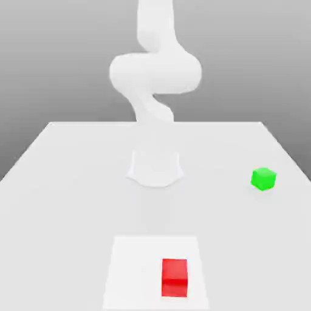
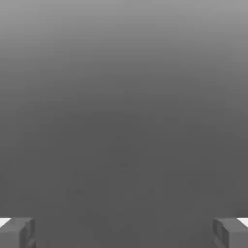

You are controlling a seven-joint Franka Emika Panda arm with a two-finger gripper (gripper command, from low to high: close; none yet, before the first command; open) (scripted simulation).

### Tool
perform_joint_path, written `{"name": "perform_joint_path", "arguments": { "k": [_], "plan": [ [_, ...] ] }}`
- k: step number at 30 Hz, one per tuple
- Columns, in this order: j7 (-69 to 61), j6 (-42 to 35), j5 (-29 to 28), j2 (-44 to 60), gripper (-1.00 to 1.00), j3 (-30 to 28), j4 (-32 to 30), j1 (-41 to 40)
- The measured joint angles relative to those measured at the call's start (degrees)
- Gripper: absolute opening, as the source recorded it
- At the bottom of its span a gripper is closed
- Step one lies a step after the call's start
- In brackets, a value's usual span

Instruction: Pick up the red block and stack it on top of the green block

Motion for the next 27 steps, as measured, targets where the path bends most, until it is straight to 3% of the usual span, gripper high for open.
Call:
{"name": "perform_joint_path", "arguments": {
  "k": [22, 27],
  "plan": [
    [6.7, 20.2, -1.7, 46.0, 0.00, 3.7, -13.0, 0.1],
    [7.8, 27.7, -2.6, 56.4, 0.00, 2.8, -12.7, 1.0]
  ]
}}
